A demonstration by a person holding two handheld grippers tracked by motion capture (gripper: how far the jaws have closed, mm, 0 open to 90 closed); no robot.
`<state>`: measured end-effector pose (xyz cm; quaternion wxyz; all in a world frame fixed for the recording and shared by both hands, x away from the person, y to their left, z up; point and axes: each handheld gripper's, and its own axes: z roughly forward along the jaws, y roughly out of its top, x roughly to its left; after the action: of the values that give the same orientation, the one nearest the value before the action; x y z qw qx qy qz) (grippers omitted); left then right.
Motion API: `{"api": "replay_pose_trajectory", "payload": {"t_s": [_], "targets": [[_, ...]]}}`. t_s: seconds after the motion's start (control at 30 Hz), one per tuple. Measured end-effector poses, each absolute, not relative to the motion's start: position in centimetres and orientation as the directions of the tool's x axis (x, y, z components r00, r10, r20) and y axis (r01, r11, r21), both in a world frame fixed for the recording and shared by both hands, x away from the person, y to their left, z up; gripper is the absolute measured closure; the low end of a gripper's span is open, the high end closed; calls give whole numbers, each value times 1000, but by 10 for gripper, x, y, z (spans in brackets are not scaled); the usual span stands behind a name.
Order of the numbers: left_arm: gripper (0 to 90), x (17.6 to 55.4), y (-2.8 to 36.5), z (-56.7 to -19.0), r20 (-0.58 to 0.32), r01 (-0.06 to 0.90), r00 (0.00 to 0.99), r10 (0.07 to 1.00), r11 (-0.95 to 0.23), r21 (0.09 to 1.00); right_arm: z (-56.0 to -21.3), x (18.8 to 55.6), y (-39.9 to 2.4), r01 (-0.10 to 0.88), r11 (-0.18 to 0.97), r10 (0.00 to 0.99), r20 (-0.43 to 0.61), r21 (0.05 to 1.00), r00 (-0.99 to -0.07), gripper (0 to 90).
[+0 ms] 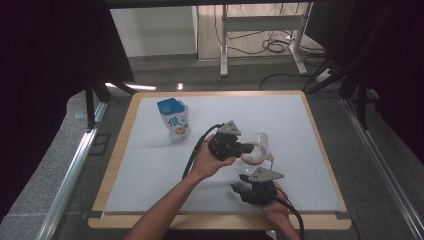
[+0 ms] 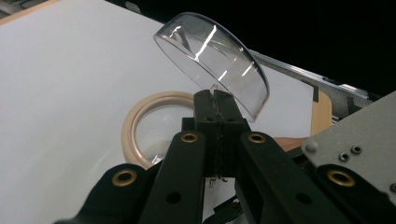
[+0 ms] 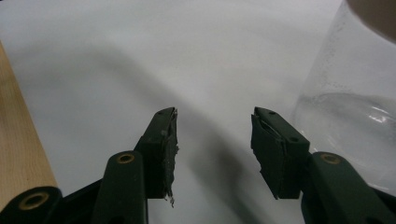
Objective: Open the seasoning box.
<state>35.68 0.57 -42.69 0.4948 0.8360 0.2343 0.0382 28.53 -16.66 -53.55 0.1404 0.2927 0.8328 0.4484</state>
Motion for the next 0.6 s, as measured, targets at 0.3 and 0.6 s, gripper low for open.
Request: {"api": "replay_pose_trajectory", "payload": {"t_s": [0.3,0.6], "targets": [[900,354,-15,-416,-145,324,905,401,-427,844,-536,284,-165,350,431,612,16,832,-791,498],[900,351,-29,-410,-125,297,919,374,-449,843,-538,282,-162,350,443,604,14,825,-797,486]]}}
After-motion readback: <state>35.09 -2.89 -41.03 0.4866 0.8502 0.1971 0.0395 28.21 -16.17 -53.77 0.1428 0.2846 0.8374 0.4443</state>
